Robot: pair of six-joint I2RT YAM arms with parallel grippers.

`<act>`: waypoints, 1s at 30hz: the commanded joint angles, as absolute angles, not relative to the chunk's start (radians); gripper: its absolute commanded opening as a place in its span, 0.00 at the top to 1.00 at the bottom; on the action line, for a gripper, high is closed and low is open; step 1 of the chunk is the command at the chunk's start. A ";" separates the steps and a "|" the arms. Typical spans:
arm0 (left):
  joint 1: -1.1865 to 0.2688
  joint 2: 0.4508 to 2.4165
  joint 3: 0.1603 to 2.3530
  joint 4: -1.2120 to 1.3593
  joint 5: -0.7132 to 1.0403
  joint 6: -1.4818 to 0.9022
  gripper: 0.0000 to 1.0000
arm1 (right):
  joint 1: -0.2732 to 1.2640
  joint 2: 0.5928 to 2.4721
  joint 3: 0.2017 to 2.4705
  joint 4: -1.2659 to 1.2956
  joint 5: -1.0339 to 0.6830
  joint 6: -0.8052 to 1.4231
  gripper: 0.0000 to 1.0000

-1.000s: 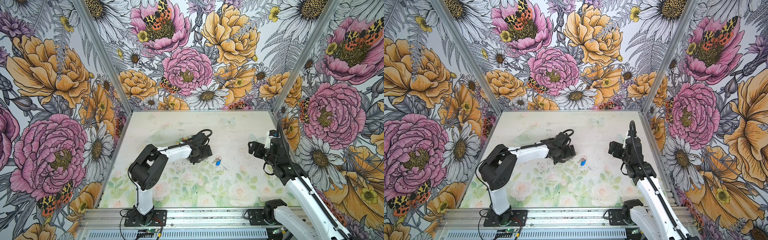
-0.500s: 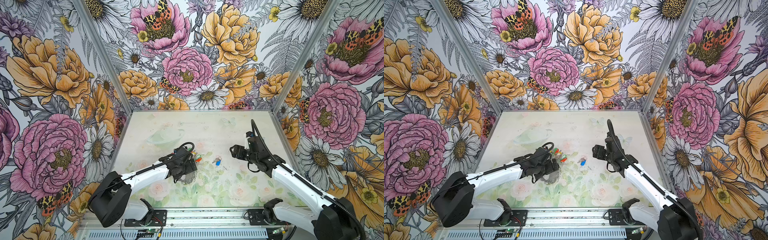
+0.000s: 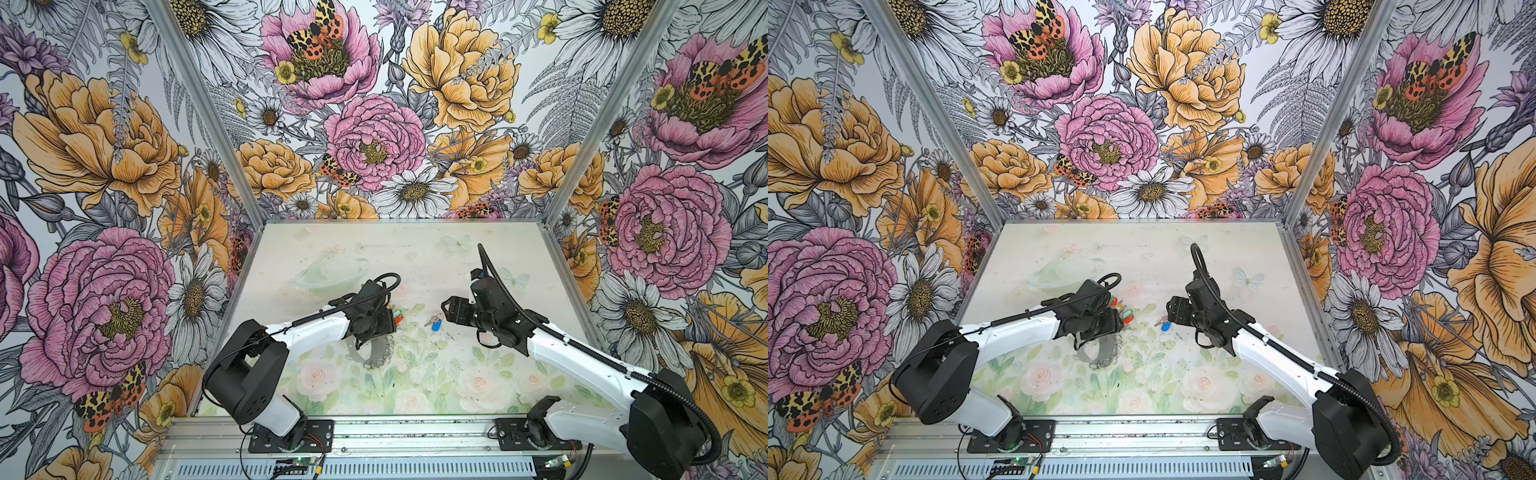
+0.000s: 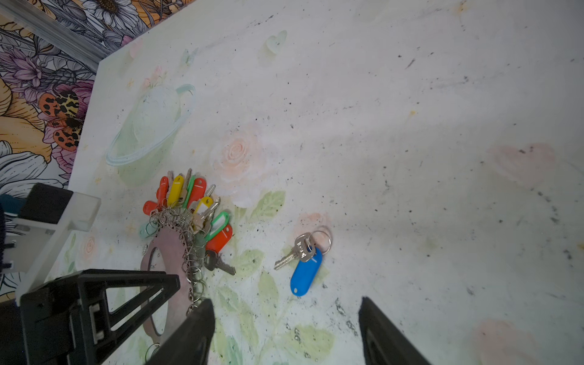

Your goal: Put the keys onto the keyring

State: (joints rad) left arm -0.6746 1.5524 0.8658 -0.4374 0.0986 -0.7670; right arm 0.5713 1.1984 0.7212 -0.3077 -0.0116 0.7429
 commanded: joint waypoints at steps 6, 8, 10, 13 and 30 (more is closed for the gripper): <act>-0.693 1.628 0.942 -0.436 0.080 -0.717 0.44 | 0.583 1.226 0.703 -0.271 0.004 0.742 0.30; -0.694 1.647 0.959 -0.457 0.059 -0.708 0.44 | 0.582 1.226 0.700 -0.270 0.011 0.740 0.30; -0.695 1.662 0.972 -0.471 0.041 -0.699 0.44 | 0.582 1.224 0.698 -0.269 0.014 0.736 0.30; -0.699 1.678 0.992 -0.490 0.021 -0.685 0.41 | 0.581 1.223 0.695 -0.269 0.017 0.734 0.30; -0.718 1.632 1.011 -0.539 -0.091 -0.654 0.37 | 0.582 1.219 0.687 -0.269 0.021 0.723 0.31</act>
